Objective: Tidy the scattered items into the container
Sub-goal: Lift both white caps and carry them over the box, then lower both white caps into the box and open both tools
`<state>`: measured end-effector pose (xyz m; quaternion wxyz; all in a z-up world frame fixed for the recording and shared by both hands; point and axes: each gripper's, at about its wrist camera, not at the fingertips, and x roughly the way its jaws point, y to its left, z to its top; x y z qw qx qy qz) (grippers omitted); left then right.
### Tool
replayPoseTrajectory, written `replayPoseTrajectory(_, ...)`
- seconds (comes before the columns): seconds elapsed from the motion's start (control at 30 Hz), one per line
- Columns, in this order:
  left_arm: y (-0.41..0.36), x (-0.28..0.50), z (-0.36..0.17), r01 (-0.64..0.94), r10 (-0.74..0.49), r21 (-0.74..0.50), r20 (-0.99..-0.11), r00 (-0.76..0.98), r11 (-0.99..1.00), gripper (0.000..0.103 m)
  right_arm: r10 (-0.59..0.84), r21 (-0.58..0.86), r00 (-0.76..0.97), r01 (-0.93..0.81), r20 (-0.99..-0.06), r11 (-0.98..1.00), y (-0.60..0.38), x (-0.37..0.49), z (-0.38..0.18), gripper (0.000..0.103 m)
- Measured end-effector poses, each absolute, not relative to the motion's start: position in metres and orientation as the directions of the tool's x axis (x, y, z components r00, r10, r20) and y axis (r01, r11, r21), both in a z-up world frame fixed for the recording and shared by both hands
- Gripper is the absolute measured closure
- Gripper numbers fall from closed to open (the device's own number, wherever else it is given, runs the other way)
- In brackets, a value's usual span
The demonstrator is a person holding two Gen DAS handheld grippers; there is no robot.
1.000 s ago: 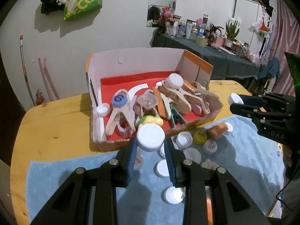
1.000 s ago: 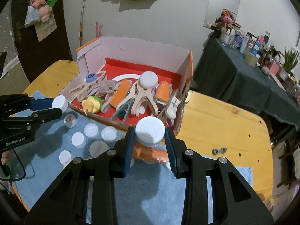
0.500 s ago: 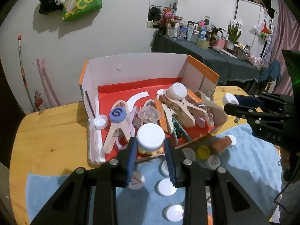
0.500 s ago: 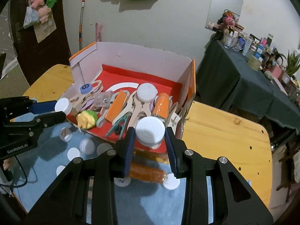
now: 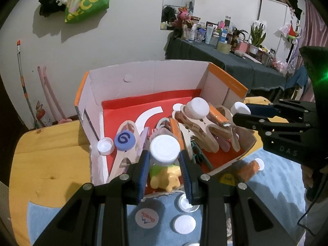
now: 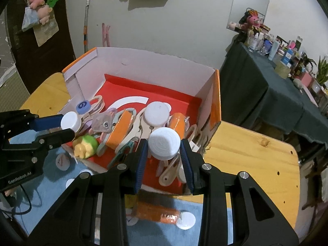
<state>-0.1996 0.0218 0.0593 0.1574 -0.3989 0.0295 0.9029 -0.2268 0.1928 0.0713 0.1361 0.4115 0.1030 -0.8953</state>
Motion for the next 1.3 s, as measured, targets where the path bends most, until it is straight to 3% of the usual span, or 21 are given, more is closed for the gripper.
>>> replayPoseTrajectory(1.3,0.03,-0.23,0.029,-0.286,0.236,-0.071,-0.765,-0.599,-0.956,0.071,-0.142,-0.047,-0.562,0.308,-0.815,-0.95,0.193,-0.267,0.035,0.072)
